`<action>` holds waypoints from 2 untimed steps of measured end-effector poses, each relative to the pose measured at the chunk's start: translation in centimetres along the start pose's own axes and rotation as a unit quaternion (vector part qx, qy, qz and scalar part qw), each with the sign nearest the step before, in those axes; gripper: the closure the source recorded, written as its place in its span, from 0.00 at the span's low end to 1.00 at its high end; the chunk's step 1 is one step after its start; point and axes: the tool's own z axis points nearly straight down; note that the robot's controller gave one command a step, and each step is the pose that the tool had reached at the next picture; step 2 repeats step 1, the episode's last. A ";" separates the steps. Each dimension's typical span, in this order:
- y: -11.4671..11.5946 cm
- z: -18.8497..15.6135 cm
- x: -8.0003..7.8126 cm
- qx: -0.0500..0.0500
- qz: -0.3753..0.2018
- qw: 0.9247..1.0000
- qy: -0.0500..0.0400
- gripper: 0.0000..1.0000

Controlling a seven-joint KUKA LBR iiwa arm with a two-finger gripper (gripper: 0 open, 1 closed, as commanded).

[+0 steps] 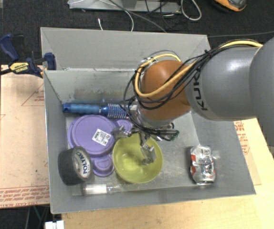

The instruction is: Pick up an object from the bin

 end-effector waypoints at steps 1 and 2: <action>-1.8 -3.7 -0.6 0.009 -0.154 0.988 -0.009 1.00; -1.8 -3.7 -0.6 0.009 -0.154 0.988 -0.009 1.00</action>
Offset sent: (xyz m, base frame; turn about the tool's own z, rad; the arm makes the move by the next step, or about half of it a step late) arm 0.0000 0.0000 0.0000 0.0000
